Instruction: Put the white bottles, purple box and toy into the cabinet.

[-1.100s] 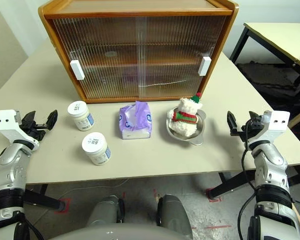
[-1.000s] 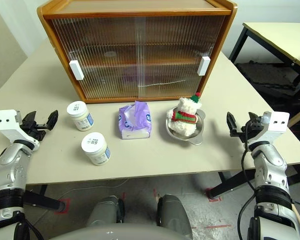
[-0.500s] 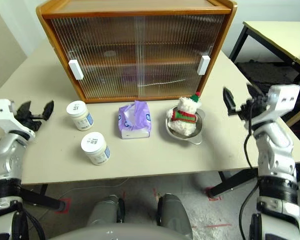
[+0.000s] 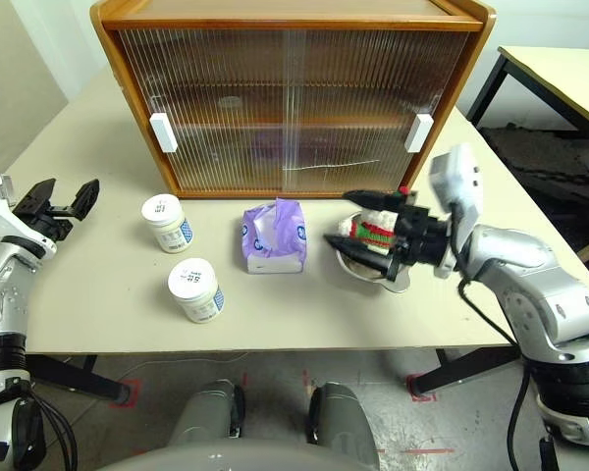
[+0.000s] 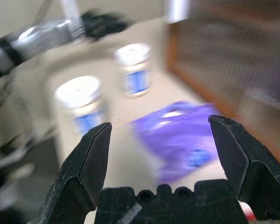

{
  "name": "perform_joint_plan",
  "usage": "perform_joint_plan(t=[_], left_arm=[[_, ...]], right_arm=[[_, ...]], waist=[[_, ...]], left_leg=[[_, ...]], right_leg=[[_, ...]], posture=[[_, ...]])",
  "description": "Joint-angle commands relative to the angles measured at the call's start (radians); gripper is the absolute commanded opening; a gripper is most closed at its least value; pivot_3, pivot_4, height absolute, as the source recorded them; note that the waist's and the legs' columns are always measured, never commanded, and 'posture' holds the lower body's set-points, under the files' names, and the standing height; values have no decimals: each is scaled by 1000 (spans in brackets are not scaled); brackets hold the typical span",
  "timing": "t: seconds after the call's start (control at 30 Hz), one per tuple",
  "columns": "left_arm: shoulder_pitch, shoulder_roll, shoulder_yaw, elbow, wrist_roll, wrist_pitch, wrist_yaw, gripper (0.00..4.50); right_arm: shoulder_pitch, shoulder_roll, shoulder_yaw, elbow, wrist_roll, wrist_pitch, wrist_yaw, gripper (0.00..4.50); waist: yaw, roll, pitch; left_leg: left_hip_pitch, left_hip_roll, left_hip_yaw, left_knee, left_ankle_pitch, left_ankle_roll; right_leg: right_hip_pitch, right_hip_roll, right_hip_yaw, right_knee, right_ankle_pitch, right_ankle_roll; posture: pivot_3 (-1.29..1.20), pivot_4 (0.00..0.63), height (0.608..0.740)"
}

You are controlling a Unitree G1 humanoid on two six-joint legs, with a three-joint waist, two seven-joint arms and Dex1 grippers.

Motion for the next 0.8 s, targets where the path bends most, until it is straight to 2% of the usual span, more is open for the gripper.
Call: perform_joint_plan(t=[0.03, 0.27, 0.47, 0.6, 0.7, 0.8], left_arm=[[-20, 35, -27, -57, -28, 57, -65, 4466], [-81, 90, -60, -109, -62, 156, -147, 4466], [-136, 57, -101, -192, -91, 244, -139, 4466], [-160, 31, -102, -175, -85, 240, -121, 4466], [-182, 22, -100, -137, -63, 218, -95, 3526], [-196, 18, -111, -107, -34, 197, -76, 2394]], right_arm=[[-28, 19, 13, 8, -20, -5, -6, 4500], [-70, 64, 24, 46, -46, -7, -10, 4500], [-73, 97, 28, 27, -44, 7, -35, 4500], [-67, 104, 30, 20, -51, 3, -46, 4500], [-65, 109, 25, 10, -48, 7, -62, 4500], [-61, 110, 20, 4, -45, 9, -72, 4500]], waist=[[0, -2, 2], [-3, -3, 3], [2, -3, 3], [2, -3, 3], [-4, -3, 3], [-7, -3, 3]], left_leg=[[0, 0, 0, 0, 0, 0], [-1, 0, 0, -1, 0, 0], [-3, 0, -1, -1, 0, 0], [-3, 0, -1, 0, 0, 0], [-3, 0, -2, 0, 0, 0], [-2, 0, -2, 0, 0, 0]], right_leg=[[0, 0, 0, 0, 0, 0], [-1, 0, -1, 0, 0, 0], [-1, 1, -1, 0, 2, 4], [-1, 1, -1, 0, 2, 4], [-1, 2, -1, 1, 2, 4], [-1, 2, -1, 1, 2, 5]], posture=[[51, 0, 740], [60, 0, 740], [49, 0, 740], [43, 0, 740], [30, 0, 740], [24, 0, 740]])
